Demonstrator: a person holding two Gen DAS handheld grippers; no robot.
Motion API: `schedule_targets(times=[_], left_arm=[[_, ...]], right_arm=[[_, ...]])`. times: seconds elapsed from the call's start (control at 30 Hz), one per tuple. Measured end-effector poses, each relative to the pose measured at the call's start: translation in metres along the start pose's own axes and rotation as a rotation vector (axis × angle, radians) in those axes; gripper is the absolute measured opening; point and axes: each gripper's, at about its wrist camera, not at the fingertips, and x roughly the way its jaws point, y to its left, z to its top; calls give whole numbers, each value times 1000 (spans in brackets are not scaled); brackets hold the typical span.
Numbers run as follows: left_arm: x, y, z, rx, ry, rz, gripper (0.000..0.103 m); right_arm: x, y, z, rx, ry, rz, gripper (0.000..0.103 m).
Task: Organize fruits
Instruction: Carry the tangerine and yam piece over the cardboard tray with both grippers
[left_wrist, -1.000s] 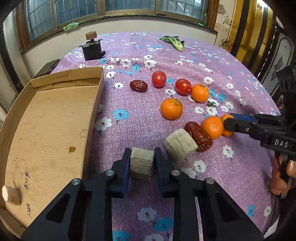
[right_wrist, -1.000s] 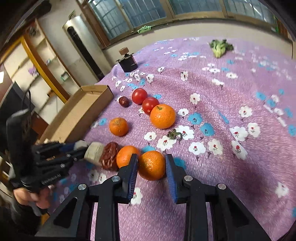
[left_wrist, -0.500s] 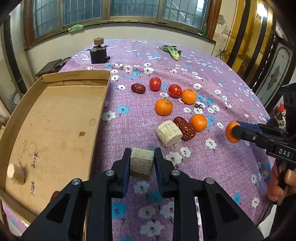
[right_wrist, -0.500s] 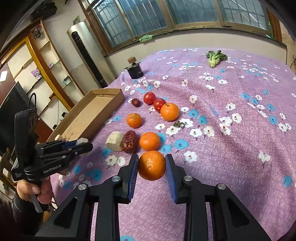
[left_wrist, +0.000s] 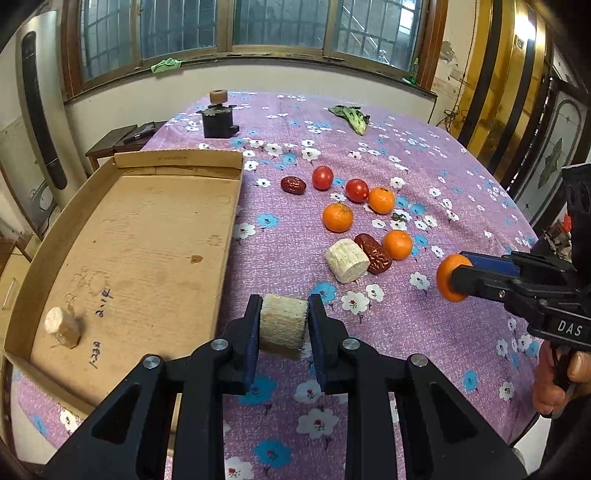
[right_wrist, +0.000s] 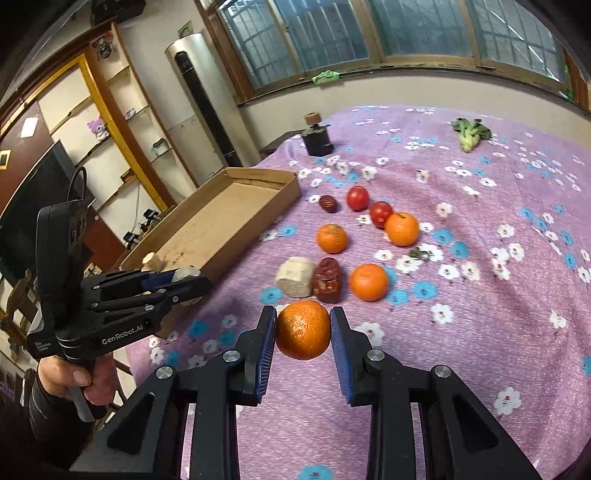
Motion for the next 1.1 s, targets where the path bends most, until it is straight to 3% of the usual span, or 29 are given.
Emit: schedule_targets(times=[0.63, 1.1], left_arm=[[-19, 35, -4, -70, -40, 39, 22], [-23, 93, 1, -172, -63, 106, 22]], right_arm=[[17, 56, 16, -94, 8, 81, 30], [45, 94, 36, -159, 23, 141, 30]])
